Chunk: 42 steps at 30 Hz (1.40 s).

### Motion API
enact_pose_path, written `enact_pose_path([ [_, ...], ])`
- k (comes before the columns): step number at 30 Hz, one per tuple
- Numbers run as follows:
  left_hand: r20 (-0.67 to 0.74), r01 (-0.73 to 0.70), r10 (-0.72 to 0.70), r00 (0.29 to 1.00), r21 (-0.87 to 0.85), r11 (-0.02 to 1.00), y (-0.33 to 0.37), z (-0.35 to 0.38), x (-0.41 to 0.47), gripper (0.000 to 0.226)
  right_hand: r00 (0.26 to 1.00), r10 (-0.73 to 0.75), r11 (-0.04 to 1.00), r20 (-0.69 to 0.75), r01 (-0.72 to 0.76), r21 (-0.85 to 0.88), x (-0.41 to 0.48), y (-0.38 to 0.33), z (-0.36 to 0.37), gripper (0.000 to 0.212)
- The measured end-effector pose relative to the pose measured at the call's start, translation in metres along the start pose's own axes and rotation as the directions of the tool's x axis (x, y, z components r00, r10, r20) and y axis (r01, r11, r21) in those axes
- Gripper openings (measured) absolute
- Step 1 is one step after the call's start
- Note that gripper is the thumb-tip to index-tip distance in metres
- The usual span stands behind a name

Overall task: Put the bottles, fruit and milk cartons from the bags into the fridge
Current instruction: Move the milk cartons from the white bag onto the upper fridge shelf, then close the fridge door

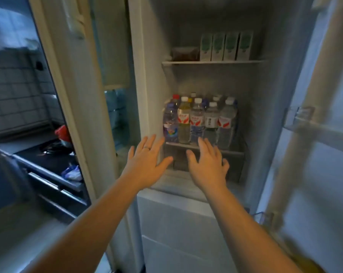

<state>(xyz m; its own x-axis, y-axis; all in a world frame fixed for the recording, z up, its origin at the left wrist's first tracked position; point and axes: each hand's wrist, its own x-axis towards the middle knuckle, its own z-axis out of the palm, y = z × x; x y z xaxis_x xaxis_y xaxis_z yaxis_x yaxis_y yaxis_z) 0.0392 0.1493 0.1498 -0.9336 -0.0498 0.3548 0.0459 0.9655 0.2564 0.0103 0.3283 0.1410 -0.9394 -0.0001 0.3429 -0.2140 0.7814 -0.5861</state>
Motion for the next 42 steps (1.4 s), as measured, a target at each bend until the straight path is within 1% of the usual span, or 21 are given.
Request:
enact_pose_path([
  [2,0.013,0.047,-0.047,0.999,-0.041,0.998,-0.005,0.006,-0.037,0.071,1.0,-0.007,1.0,0.02,0.007,0.029,-0.031,0.004,0.006,0.062],
  [5,0.056,0.108,-0.1,0.993,-0.158,0.982,-0.012,0.022,-0.094,0.069,0.998,-0.015,0.997,0.055,0.011,0.077,-0.079,0.013,0.014,0.06],
  [9,0.14,0.242,-0.208,0.968,-0.296,0.924,-0.02,0.052,-0.181,0.069,0.993,-0.045,0.992,0.113,0.031,0.12,-0.149,0.034,0.024,0.059],
  [12,0.221,0.324,-0.257,0.941,-0.357,0.876,-0.019,0.067,-0.25,0.066,0.979,-0.044,0.99,0.198,0.016,0.143,-0.207,0.054,0.026,0.06],
  [17,0.37,0.395,-0.24,0.898,-0.432,0.811,-0.005,0.089,-0.351,0.066,0.939,0.046,0.992,0.342,-0.082,0.091,-0.307,0.088,0.021,0.058],
  [20,0.422,0.418,-0.219,0.88,-0.468,0.779,0.007,0.099,-0.4,0.08,0.922,0.095,0.991,0.376,-0.124,0.055,-0.362,0.11,0.006,0.058],
  [21,0.441,0.424,-0.206,0.873,-0.481,0.767,0.011,0.103,-0.412,0.082,0.921,0.113,0.988,0.373,-0.142,0.053,-0.377,0.117,0.0,0.057],
  [22,0.467,0.432,-0.189,0.864,-0.492,0.756,0.017,0.107,-0.423,0.08,0.922,0.131,0.985,0.363,-0.162,0.057,-0.391,0.125,-0.005,0.056],
  [24,0.522,0.445,-0.144,0.841,-0.515,0.733,0.034,0.11,-0.442,0.067,0.929,0.148,0.979,0.338,-0.185,0.081,-0.416,0.141,-0.017,0.055],
  [27,0.551,0.418,-0.072,0.831,-0.536,0.733,0.061,0.113,-0.464,0.059,0.931,0.196,0.945,0.307,-0.263,0.196,-0.446,0.161,-0.037,0.055],
  [29,0.557,0.401,-0.029,0.83,-0.56,0.725,0.08,0.113,-0.473,0.057,0.919,0.253,0.9,0.301,-0.338,0.275,-0.462,0.172,-0.053,0.055],
  [32,0.561,0.351,0.047,0.826,-0.579,0.736,0.111,0.119,-0.476,0.056,0.91,0.335,0.863,0.245,-0.401,0.309,-0.479,0.191,-0.081,0.053],
  [37,0.54,0.262,0.164,0.825,-0.624,0.736,0.169,0.128,-0.471,0.055,0.889,0.443,0.818,0.111,-0.452,0.356,-0.497,0.223,-0.129,0.051],
  [42,0.518,0.201,0.236,0.822,-0.653,0.73,0.227,0.14,-0.458,0.054,0.871,0.49,0.795,0.016,-0.455,0.4,-0.499,0.264,-0.168,0.048],
])
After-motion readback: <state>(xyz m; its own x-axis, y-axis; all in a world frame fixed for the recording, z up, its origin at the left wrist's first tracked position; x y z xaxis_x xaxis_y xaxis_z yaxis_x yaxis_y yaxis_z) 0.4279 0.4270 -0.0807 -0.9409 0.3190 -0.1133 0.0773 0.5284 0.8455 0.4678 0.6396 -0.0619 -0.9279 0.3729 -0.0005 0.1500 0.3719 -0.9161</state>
